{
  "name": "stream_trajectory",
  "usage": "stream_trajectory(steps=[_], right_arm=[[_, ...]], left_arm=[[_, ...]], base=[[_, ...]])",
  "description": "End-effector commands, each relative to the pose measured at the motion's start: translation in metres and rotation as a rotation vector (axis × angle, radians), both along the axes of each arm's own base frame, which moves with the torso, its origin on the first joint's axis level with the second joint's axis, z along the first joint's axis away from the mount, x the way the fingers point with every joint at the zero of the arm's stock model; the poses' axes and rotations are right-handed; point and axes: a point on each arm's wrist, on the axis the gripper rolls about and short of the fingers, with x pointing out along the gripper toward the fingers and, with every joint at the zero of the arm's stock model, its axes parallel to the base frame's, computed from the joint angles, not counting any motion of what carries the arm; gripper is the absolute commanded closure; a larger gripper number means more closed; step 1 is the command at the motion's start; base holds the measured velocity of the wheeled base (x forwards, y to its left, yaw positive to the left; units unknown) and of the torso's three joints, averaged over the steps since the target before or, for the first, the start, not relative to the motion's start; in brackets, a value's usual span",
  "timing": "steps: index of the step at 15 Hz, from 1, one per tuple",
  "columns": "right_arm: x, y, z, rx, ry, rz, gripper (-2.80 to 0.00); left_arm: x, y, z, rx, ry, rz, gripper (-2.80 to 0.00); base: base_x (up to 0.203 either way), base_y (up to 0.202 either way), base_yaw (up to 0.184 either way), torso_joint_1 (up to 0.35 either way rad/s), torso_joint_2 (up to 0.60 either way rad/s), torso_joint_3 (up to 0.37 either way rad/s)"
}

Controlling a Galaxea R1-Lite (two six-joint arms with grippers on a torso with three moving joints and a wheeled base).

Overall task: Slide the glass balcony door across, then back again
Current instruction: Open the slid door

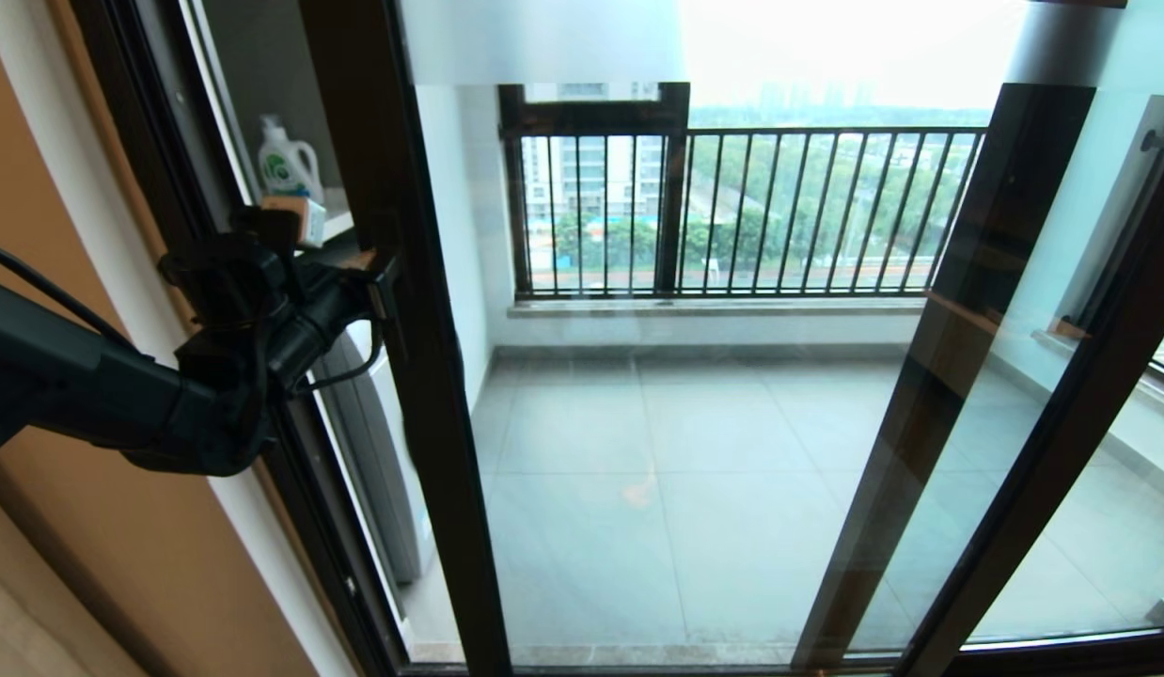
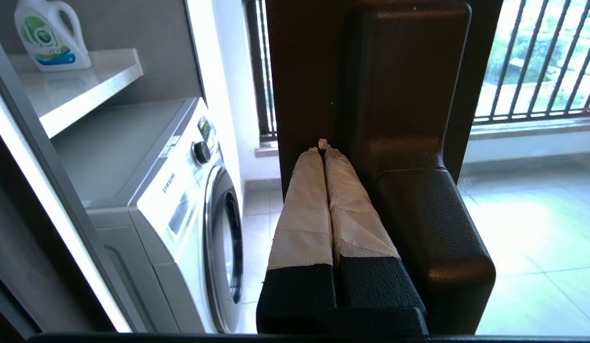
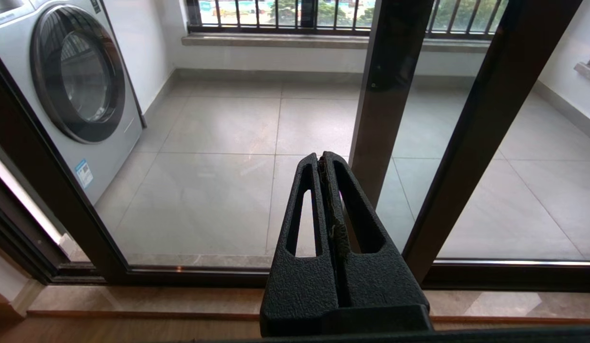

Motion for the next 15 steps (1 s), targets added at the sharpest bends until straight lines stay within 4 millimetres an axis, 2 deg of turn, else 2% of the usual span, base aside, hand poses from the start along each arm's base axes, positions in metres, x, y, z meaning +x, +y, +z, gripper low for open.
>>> stream_trajectory(steps=[1, 6, 15], right_arm=[[0.000, 0.000, 0.000, -0.001, 0.002, 0.000, 0.00], [0.000, 0.000, 0.000, -0.001, 0.001, 0.002, 0.00], [0.000, 0.000, 0.000, -0.001, 0.001, 0.000, 0.00]], left_arm=[[0.001, -0.007, 0.000, -0.001, -0.009, -0.021, 0.00], [-0.001, -0.017, 0.000, -0.001, -0.009, -0.046, 0.00], [-0.005, -0.046, 0.002, -0.008, -0.011, -0.094, 0.00]], base=[[0.000, 0.000, 0.000, 0.000, 0.00, 0.000], [0.000, 0.000, 0.000, 0.000, 0.00, 0.000], [0.000, 0.000, 0.000, 0.000, 0.00, 0.000]])
